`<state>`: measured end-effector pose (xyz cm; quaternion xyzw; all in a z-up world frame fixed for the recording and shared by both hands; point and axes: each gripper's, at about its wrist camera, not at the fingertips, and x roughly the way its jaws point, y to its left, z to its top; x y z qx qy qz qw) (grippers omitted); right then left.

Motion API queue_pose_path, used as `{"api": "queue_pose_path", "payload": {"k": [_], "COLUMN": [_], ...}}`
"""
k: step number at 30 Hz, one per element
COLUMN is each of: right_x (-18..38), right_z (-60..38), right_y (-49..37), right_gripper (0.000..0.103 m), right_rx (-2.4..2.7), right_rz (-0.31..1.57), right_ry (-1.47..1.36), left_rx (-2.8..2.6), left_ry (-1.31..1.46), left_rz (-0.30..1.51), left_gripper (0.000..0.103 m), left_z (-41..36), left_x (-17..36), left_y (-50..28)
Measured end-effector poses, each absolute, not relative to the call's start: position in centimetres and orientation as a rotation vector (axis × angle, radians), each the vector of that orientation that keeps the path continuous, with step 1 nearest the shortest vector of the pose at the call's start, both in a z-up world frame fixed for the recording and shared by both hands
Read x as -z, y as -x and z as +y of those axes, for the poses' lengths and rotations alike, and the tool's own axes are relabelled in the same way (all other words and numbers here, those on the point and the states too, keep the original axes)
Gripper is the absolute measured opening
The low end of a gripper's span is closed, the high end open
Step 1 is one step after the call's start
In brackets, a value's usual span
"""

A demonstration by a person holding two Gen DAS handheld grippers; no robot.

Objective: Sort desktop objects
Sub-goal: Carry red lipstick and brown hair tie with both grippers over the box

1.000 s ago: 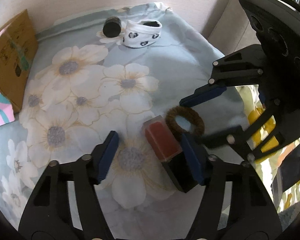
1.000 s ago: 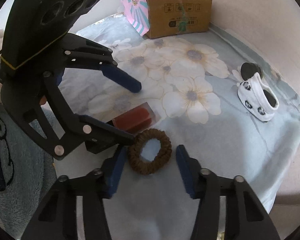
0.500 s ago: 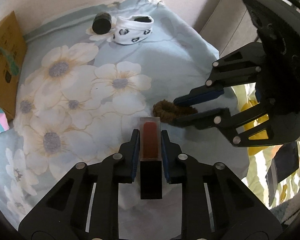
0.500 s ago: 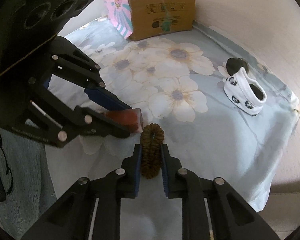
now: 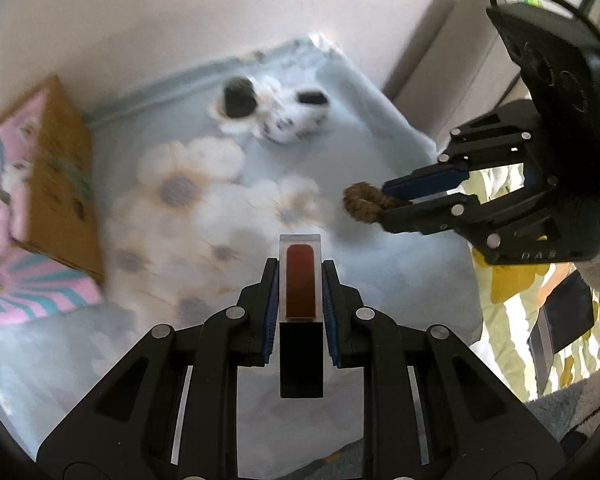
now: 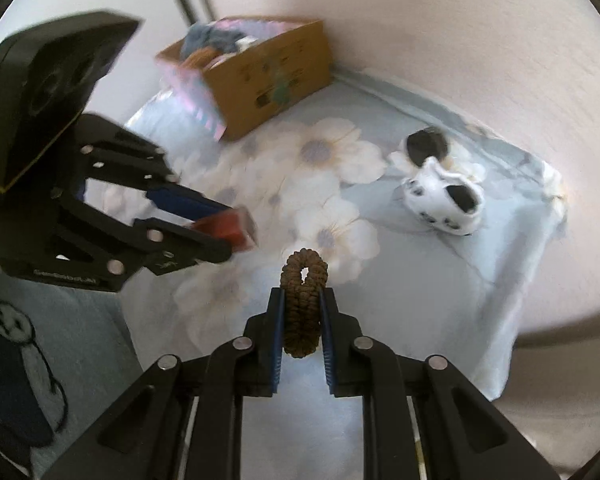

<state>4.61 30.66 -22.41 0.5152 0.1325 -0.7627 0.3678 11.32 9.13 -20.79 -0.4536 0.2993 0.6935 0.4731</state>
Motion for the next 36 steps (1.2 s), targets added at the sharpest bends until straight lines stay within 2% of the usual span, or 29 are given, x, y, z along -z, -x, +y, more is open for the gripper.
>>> {"api": "queue_pose_path", "payload": {"k": [7, 16, 20, 26, 36], "right_x": [18.6, 11.5, 9.9, 9.0, 10.5], "right_z": [29.6, 23.8, 20.7, 14.6, 5.5], "right_y": [-1.6, 2.7, 4.6, 7.0, 9.4], "right_gripper": [0.016, 0.016, 0.016, 0.016, 0.016], "right_rx": [2.031, 2.134, 2.144, 2.093, 1.979], "right_rz": [0.248, 0.308, 0.269, 0.231, 0.222], "right_ry": [-1.386, -1.311, -1.265, -1.233, -1.261], "left_rx": [-1.739, -1.798, -1.846, -1.906, -1.996], "left_ry": [1.069, 1.016, 0.990, 1.009, 1.114], "left_rz": [0.741, 0.741, 0.740, 0.735, 0.658], "left_gripper": [0.018, 0.018, 0.018, 0.018, 0.018], "left_z": [8.7, 6.3, 4.8, 1.7, -3.2], "left_x": [15.3, 8.8, 6.8, 5.4, 6.2], "left_y": [-7.2, -0.2, 3.4, 7.9, 14.5]}}
